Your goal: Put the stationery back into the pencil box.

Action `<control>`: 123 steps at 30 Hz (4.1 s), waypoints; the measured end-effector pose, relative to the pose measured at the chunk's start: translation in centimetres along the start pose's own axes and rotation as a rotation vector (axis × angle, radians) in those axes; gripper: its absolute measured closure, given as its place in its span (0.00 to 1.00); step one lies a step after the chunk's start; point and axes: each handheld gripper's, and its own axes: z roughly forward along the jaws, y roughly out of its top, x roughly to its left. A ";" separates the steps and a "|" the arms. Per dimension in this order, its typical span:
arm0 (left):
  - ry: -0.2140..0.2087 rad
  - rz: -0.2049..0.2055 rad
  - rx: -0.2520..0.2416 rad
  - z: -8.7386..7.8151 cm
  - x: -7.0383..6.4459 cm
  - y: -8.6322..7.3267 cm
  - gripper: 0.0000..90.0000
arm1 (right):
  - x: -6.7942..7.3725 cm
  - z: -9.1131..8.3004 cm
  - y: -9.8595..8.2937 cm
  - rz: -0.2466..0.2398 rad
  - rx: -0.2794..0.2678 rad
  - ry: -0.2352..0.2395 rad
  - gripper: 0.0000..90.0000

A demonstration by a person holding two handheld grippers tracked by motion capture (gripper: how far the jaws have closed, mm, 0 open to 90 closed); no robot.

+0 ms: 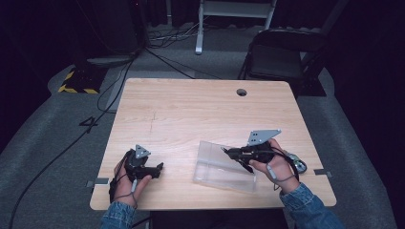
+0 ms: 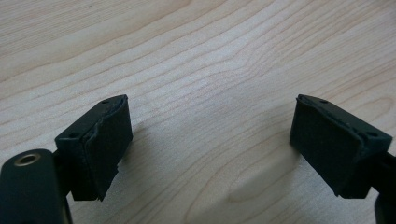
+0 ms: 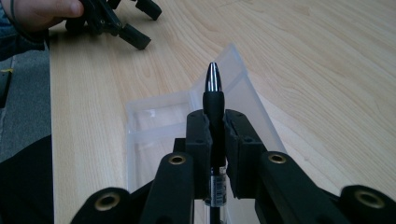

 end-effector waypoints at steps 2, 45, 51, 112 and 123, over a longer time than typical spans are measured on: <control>0.000 0.000 0.000 0.0 0.0 0.0 0.15 | -0.1 0.3 -0.3 -0.004 0.018 -0.001 0.90; 0.000 0.000 0.000 0.0 0.0 0.0 0.15 | 0.3 2.9 -1.9 -0.084 0.163 0.012 0.89; 0.000 0.000 0.000 0.0 0.0 0.0 0.15 | 0.4 3.3 -2.0 -0.087 0.171 0.013 0.89; -0.001 0.000 0.000 0.0 0.0 0.0 0.15 | 2.1 5.7 -2.8 -0.126 0.297 0.063 0.89; -0.001 0.000 0.000 0.0 0.0 0.0 0.15 | 2.0 5.6 -2.8 -0.118 0.289 0.032 0.81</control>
